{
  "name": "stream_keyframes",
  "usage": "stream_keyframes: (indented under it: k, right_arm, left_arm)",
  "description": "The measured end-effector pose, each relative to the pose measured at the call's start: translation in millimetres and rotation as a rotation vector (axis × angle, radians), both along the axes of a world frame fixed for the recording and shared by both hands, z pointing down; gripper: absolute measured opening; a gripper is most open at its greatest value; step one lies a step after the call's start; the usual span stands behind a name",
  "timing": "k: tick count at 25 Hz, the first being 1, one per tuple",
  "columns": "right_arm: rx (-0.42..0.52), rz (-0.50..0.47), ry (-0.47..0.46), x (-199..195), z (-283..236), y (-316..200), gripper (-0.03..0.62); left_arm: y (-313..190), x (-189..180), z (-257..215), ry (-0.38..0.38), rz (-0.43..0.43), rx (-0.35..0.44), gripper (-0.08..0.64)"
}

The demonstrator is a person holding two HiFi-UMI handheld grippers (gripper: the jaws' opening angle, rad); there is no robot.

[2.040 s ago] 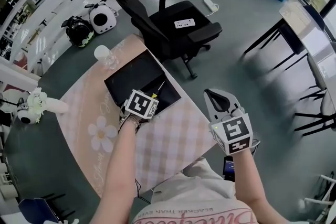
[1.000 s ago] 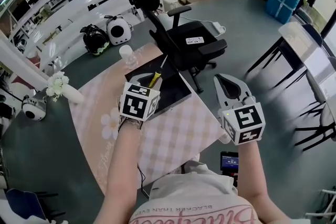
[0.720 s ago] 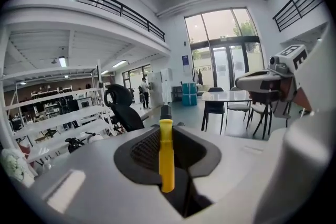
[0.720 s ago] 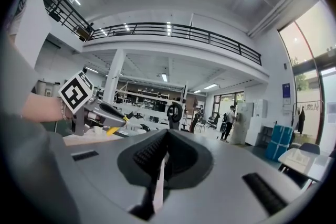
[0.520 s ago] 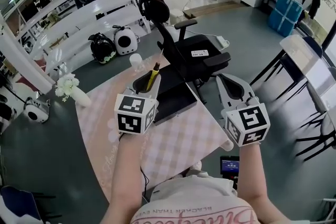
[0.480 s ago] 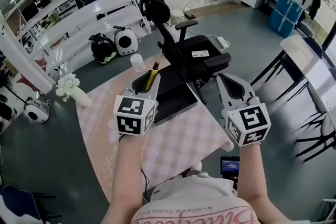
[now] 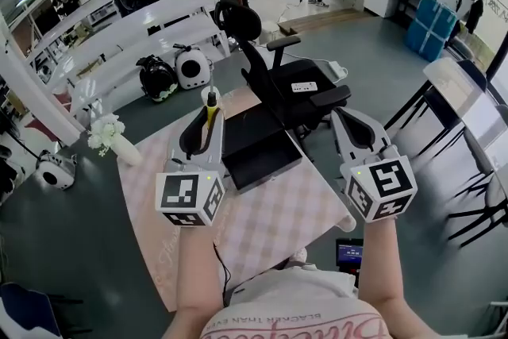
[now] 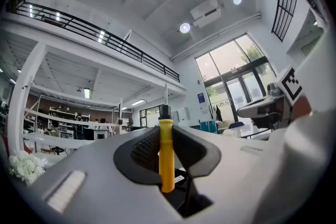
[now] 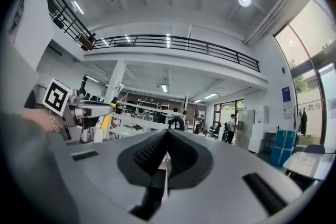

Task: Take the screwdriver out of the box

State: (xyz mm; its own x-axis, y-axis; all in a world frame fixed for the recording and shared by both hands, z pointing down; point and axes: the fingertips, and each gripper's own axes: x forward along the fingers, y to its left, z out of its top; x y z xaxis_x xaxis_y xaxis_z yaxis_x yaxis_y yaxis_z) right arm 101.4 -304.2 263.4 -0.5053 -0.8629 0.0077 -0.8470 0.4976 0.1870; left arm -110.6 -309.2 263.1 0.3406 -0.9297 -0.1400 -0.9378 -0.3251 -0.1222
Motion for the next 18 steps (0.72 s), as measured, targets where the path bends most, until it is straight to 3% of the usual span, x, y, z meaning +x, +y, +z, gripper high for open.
stream_keyframes:
  k: [4, 9, 18]
  right_arm:
    - [0.021, -0.003, -0.003, -1.9, -8.1, 2.7, 0.006]
    - [0.067, 0.019, -0.041, 1.7, -24.4, 7.0, 0.006]
    - [0.071, -0.004, -0.03, 0.6, -28.4, 10.2, 0.006]
  left_arm:
    - [15.1, -15.0, -14.2, 0.064, -0.025, 0.085, 0.084]
    - [23.8, -29.6, -22.1, 0.147, -0.023, 0.1, 0.084]
    - [27.8, -29.5, -25.7, 0.139, -0.016, 0.109, 0.084]
